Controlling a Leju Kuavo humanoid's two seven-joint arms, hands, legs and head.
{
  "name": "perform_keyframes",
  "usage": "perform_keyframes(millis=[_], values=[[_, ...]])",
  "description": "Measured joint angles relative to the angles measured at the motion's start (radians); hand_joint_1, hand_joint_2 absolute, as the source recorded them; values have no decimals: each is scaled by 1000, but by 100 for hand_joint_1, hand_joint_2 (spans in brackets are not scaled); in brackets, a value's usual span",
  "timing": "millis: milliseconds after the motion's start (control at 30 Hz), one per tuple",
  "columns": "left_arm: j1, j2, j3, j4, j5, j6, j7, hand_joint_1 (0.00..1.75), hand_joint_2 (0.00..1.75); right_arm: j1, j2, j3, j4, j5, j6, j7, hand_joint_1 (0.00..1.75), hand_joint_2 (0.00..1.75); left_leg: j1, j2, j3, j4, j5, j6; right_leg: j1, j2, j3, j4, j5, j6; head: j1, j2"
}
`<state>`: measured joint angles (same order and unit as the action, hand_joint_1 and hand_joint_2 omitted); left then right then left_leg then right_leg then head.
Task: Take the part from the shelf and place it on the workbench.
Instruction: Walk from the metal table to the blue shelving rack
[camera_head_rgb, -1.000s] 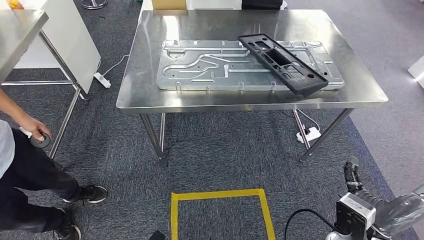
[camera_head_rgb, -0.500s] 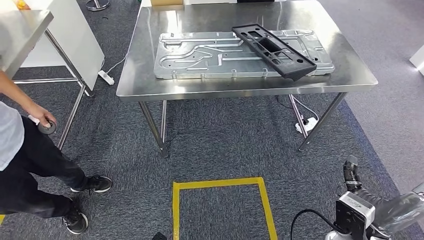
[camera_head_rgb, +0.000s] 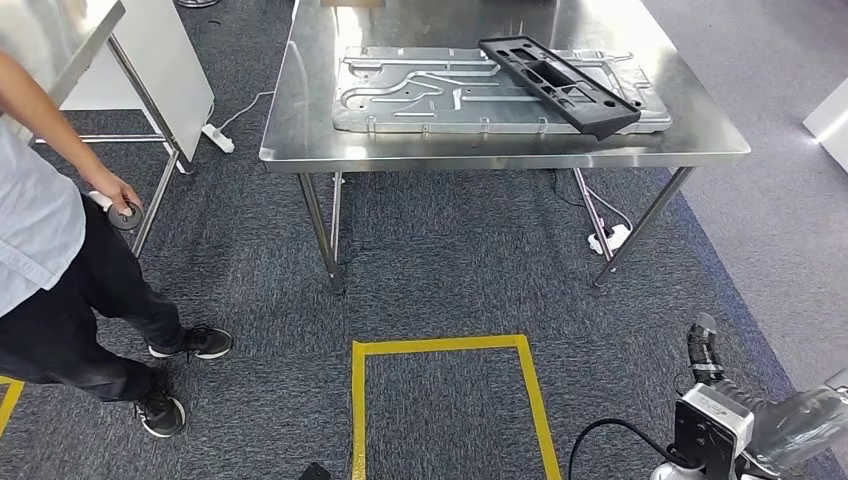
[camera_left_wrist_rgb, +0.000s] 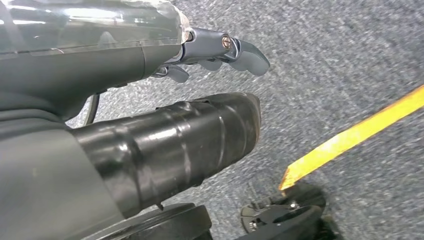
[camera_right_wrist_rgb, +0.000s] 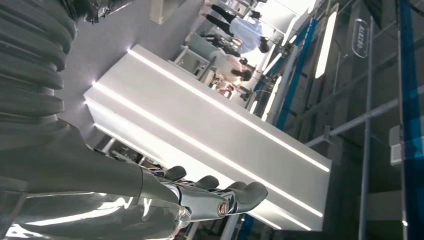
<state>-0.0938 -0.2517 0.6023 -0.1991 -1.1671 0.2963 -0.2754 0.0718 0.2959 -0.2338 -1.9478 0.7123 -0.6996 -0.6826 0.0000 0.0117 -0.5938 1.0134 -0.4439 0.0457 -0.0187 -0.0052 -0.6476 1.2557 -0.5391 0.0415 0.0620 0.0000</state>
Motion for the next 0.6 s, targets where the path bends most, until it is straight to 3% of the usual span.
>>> perform_keyframes(millis=[33,100,167,233,267,367,400,433,467,500,533,600], values=[[0,0,0,0,0,0,0,0,0,0,0,-1,1,-1,0,2,0,175,-1,0,-11,2,8,-2,3,0,56,-73,14,-9,0,0],[0,-1,0,0,-1,0,-1,0,0,0,-1,-3,2,0,0,10,0,175,-4,-1,-22,3,24,-10,11,0,152,-216,9,-25,0,0],[0,-1,1,0,-1,0,-2,0,0,0,-3,-12,4,7,0,29,0,175,-2,-1,-25,-2,40,-22,18,0,177,-270,1,-33,0,0],[1,-2,2,0,0,0,-6,0,0,-1,-7,-33,16,14,0,60,0,175,0,-1,-30,1,39,-35,15,-2,168,-283,22,-43,0,0],[2,-2,4,0,2,0,-8,0,0,0,-9,-49,28,16,0,78,0,175,1,-3,-38,19,15,-40,12,-4,160,-289,35,-50,-1,0],[4,-1,14,0,11,3,-13,0,0,3,-21,-128,116,-15,0,135,0,175,5,-6,-81,174,-125,-49,11,-10,122,-292,69,-61,-4,0],[6,-1,18,0,16,5,-14,0,0,4,-28,-161,167,-37,0,152,0,175,6,-5,-90,232,-152,-52,11,-11,107,-290,79,-60,-4,0],[8,-1,23,0,20,8,-16,0,0,4,-39,-196,230,-60,0,165,0,175,8,-5,-88,269,-156,-55,11,-13,92,-287,88,-58,-4,0],[10,-1,26,0,24,10,-16,0,0,0,-50,-233,305,-81,0,170,0,175,10,-5,-72,274,-136,-57,9,-14,77,-282,97,-55,-4,0],[12,0,30,0,27,13,-17,0,0,-7,-63,-275,391,-95,0,166,0,175,12,-5,-38,241,-105,-59,8,-14,62,-276,105,-50,-4,0],[13,0,34,0,28,15,-17,0,0,-18,-77,-323,485,-104,0,153,0,175,15,-6,11,179,-81,-61,6,-14,47,-266,111,-45,-4,0],[14,0,42,0,28,19,-16,0,0,-44,-104,-428,668,-105,-1,106,0,175,13,-9,105,40,-81,-59,5,-15,22,-244,119,-33,-4,0]])
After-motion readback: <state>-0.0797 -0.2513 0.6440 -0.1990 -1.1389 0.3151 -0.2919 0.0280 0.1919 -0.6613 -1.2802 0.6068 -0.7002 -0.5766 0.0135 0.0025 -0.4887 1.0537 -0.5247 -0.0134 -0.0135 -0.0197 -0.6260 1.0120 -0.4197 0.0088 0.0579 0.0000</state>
